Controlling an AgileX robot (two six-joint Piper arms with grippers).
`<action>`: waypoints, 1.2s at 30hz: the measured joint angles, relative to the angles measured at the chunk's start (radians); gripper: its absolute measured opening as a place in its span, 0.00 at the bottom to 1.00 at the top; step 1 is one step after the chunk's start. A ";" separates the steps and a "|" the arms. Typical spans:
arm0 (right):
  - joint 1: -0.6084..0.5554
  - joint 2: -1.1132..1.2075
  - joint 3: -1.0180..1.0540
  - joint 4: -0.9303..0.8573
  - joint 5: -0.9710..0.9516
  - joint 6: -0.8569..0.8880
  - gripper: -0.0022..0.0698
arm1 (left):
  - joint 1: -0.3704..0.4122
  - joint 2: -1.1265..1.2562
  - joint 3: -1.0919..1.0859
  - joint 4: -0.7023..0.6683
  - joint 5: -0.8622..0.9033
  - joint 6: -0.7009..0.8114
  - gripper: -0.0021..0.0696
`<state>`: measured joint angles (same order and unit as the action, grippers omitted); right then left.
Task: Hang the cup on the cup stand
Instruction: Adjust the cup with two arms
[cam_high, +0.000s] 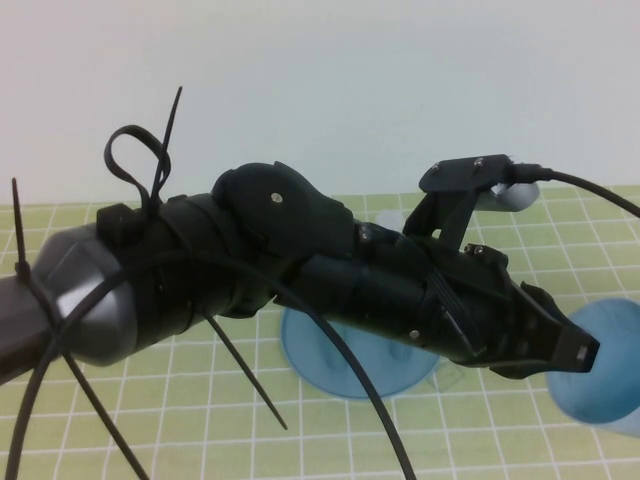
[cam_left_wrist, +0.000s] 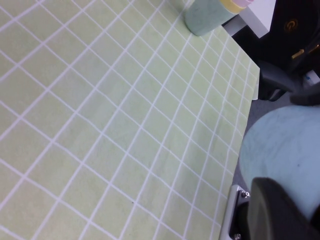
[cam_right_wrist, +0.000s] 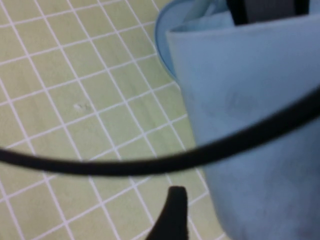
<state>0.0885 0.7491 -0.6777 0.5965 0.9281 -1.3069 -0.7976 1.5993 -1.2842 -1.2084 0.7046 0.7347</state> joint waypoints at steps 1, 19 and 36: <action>0.000 0.010 0.000 0.020 -0.007 -0.026 0.98 | 0.000 0.000 0.000 0.002 -0.005 0.000 0.03; 0.000 0.108 0.000 0.122 -0.031 -0.151 0.97 | 0.002 0.035 0.000 -0.032 -0.012 0.031 0.03; 0.000 0.108 0.000 0.123 -0.039 -0.157 0.91 | 0.002 0.035 0.000 -0.076 0.004 0.071 0.03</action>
<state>0.0885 0.8570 -0.6777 0.7198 0.8892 -1.4641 -0.7956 1.6339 -1.2842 -1.2849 0.7089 0.8057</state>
